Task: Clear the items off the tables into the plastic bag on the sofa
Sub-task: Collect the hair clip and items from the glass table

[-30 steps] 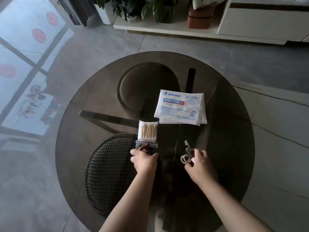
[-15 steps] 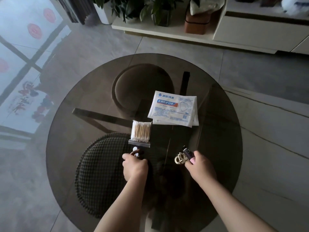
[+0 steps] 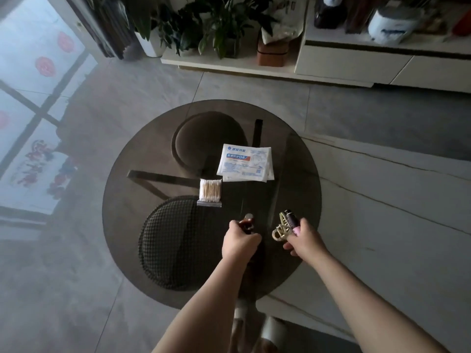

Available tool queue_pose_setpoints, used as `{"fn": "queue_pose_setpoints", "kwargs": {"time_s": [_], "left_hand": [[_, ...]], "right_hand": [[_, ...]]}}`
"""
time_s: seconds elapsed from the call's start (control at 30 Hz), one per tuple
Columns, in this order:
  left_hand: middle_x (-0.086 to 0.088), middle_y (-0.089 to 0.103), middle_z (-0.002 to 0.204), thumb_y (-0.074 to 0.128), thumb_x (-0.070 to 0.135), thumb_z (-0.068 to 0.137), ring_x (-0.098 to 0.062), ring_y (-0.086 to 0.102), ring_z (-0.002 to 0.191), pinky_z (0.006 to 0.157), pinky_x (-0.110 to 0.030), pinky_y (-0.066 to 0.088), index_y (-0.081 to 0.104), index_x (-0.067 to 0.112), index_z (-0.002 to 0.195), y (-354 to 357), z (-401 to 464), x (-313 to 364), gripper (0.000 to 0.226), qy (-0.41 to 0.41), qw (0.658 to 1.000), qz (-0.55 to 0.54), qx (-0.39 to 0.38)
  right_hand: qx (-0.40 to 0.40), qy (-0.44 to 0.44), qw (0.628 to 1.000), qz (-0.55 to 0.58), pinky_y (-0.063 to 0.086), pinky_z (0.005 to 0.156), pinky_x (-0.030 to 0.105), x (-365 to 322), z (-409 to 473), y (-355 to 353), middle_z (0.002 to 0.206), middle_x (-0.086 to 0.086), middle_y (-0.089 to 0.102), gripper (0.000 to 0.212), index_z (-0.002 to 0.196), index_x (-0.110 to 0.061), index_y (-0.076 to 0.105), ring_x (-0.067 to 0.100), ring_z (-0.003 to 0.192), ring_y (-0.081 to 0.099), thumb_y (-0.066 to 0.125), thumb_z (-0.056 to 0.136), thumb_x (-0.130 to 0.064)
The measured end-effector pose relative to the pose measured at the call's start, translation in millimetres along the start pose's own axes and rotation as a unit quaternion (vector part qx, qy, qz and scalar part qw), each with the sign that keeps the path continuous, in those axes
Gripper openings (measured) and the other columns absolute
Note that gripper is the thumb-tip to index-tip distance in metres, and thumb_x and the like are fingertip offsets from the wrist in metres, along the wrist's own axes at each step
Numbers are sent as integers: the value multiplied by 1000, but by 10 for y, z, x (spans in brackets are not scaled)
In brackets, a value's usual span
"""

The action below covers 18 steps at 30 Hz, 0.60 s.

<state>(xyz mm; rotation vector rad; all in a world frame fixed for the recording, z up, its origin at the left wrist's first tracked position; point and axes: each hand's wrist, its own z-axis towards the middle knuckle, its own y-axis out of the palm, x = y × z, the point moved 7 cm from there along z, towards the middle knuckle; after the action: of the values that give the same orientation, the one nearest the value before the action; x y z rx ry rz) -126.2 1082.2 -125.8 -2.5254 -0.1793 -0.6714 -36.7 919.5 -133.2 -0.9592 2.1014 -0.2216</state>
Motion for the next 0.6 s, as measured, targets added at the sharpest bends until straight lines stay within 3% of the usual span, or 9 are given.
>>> {"fn": "queue_pose_setpoints", "kwargs": {"time_s": [0.07,0.27,0.47,0.6], "left_hand": [[1,60,89,67,21,69,-20,65,85,76,-34,57,49,17,104,-10,-286,103,39,16,1000,-3,-12],[2,56,85,66,22,72,-22,63,88,81,-38,57,46,18,103,-64,-879,436,37,69,996,41,-47],[-1,59,73,64,11,70,-21,59,66,62,-29,50,54,16,98,49,-1343,827,31,163,971,120,-130],[-3,56,70,62,4,74,-17,52,56,52,-25,44,55,8,102,317,-1723,1070,30,226,937,179,-199]], "right_hand": [[1,10,1000,22,47,39,17,23,-238,-140,100,12,61,17,103,-10,45,11,58,63,54,90,-7],[27,36,993,110,53,53,25,29,-975,-564,88,5,62,22,105,-12,48,13,66,65,59,87,-4],[88,60,969,225,46,46,22,143,-1675,-981,89,10,66,26,109,-7,54,13,62,64,63,84,-5],[154,66,942,290,40,39,20,340,-2202,-1305,75,12,62,26,105,5,56,9,48,57,65,84,-5]]}}
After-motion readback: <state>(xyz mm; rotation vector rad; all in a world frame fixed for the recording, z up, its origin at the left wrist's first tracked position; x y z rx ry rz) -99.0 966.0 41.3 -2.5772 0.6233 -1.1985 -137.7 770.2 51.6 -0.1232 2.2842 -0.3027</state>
